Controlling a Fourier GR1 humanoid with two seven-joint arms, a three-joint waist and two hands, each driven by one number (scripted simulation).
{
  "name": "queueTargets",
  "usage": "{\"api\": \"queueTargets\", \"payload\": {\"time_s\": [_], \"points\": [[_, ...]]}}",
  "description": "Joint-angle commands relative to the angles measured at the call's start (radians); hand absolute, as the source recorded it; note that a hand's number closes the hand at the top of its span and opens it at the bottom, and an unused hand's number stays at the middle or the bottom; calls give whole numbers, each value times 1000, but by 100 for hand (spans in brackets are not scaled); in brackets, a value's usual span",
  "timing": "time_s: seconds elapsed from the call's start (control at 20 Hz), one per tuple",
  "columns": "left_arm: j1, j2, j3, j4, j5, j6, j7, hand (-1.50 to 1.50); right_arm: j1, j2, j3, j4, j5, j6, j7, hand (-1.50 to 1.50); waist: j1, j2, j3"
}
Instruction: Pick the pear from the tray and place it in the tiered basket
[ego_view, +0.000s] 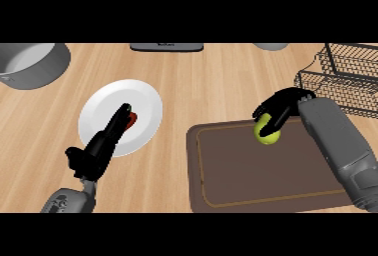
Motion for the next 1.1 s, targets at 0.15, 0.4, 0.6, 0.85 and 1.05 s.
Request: {"api": "queueTargets", "payload": {"time_s": [0.15,0.4,0.6,0.85,1.05], "points": [[-31,-20,20,9,-29,2,18,0,38,44,-25,-22,34,-71,-87,150,2,12,14],[15,-9,36,3,-18,-4,-15,0,178,-234,76,-132,197,-26,-328,150,-30,7,16],[35,-7,61,27,-8,13,-21,0,146,-512,64,-198,293,-141,-436,150,-112,-6,23],[46,1,84,15,1,19,-32,0,273,-701,54,-218,383,-321,-716,150,-112,13,31],[46,12,91,4,11,5,-29,0,345,-786,-87,-131,303,-459,-967,150,-105,13,32]]}}
